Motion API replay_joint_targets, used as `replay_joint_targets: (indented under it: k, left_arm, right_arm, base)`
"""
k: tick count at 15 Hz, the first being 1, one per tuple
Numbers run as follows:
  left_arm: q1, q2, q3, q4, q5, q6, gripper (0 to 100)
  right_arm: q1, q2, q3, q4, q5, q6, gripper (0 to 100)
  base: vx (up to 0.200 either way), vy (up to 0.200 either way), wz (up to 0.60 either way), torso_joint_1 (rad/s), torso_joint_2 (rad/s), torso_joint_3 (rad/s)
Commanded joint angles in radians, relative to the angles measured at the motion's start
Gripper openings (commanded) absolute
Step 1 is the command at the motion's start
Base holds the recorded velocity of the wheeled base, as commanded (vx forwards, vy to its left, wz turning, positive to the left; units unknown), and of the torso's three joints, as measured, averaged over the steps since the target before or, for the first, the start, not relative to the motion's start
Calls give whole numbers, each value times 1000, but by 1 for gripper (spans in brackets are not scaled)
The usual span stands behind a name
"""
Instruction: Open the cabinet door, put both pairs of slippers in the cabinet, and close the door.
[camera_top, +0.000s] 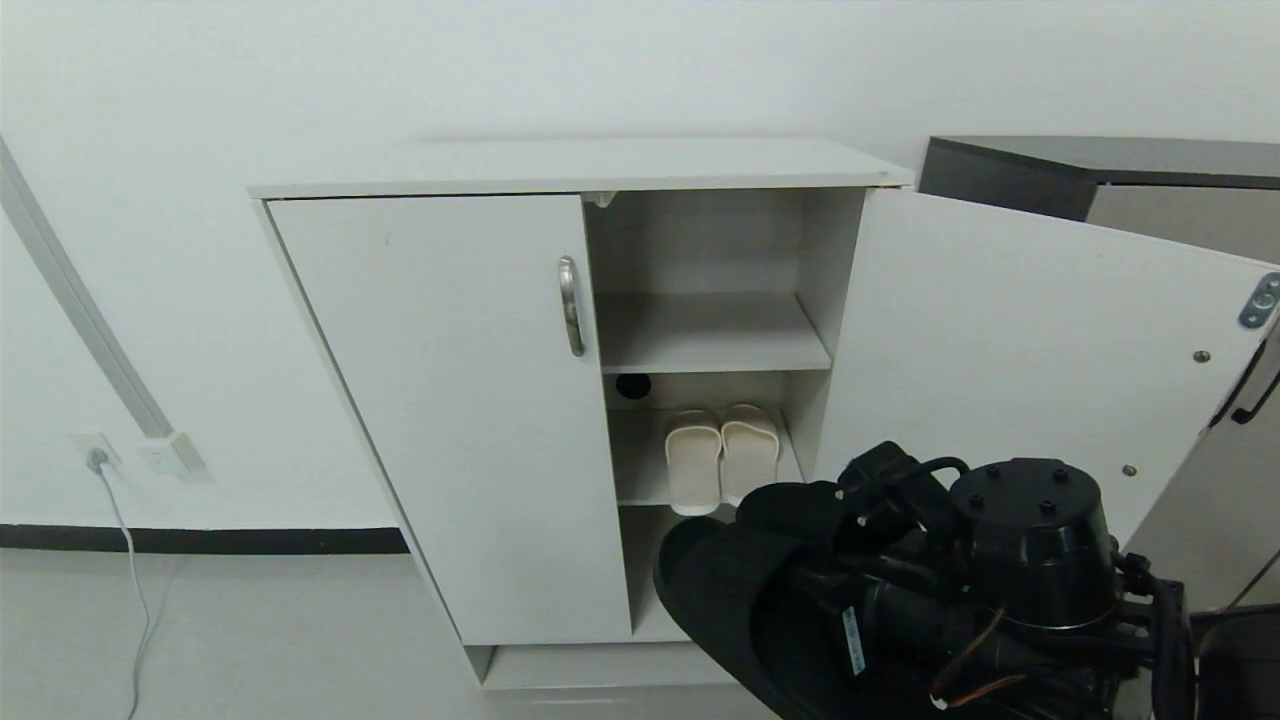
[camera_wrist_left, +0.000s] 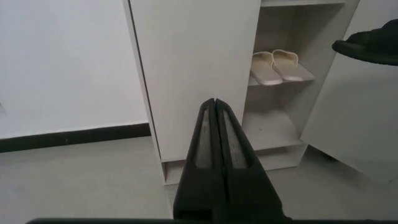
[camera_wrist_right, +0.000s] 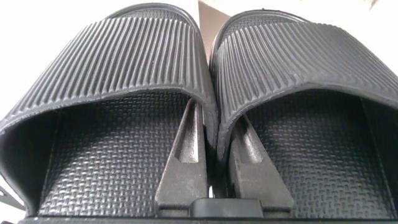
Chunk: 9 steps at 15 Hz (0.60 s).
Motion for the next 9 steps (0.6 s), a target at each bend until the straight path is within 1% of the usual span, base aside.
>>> replay_joint_targets:
  k: [1,6,7,8,9]
  left_arm:
    - [0,0,0,-1,0,0,0]
    - [0,0,0,-1,0,0,0]
    - [0,0,0,-1,0,0,0]
    - [0,0,0,-1,0,0,0]
    - [0,0,0,-1,-1,1,0]
  right_arm:
    - [2,1,-1,-1,0,0,0]
    - [5,10,-1,-7,0,0,0]
    - [14,47,-24,-58,-11,0,0]
    - [31,93,-64,-103,-58,8,0]
    - [52,148,-116,-116,-155,16,0]
  base:
    - [0,0,0,0,0,0]
    - [0,0,0,0,0,0]
    - [0,0,0,-17,217,163]
    - [0,0,0,-2,139,105]
    - [0,0,0,-2,85,56]
